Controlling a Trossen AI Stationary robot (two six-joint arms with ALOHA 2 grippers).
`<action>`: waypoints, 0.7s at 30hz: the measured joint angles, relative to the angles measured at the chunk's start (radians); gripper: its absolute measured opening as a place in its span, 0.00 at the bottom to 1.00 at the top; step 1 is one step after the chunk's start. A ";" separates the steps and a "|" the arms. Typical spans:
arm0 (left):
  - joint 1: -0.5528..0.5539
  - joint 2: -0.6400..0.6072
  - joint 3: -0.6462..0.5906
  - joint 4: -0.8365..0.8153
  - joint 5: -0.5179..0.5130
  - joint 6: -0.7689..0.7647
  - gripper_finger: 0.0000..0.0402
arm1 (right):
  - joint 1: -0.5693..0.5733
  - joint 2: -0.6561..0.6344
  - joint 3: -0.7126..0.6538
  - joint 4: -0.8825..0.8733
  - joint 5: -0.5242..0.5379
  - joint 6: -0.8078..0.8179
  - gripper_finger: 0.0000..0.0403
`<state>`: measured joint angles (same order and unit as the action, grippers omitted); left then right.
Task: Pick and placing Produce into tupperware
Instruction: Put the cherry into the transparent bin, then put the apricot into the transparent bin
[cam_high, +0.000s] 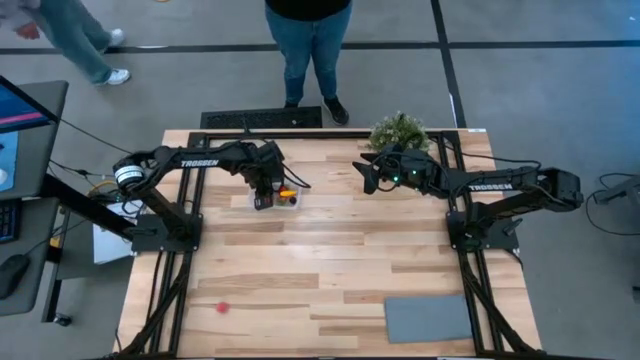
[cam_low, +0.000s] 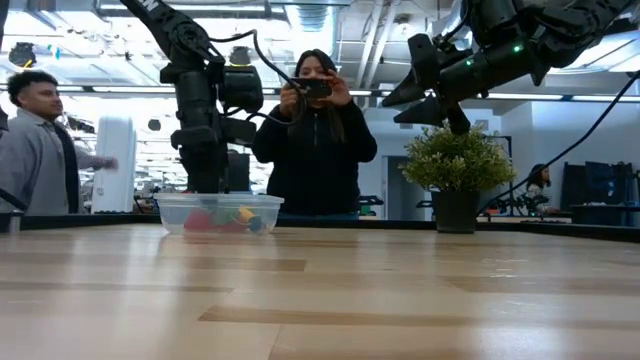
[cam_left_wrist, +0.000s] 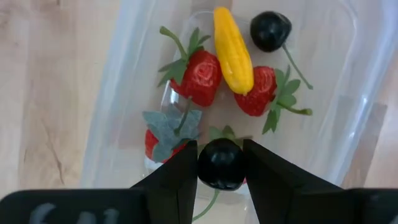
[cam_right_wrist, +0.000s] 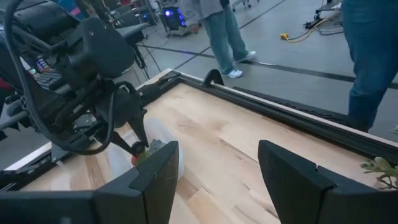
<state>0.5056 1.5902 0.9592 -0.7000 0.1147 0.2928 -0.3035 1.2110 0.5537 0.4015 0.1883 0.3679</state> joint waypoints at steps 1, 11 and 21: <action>0.000 0.000 0.000 0.002 -0.004 -0.007 0.28 | 0.000 0.000 0.000 0.000 0.000 0.000 0.61; 0.000 0.000 0.000 0.002 -0.007 -0.013 0.36 | 0.000 0.000 0.000 0.000 0.000 0.001 0.61; -0.001 -0.070 0.029 -0.059 0.009 -0.011 0.46 | 0.000 0.000 0.000 0.000 0.000 0.001 0.61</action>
<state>0.5051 1.5197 0.9877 -0.7586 0.1242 0.2817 -0.3035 1.2110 0.5537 0.4015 0.1883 0.3687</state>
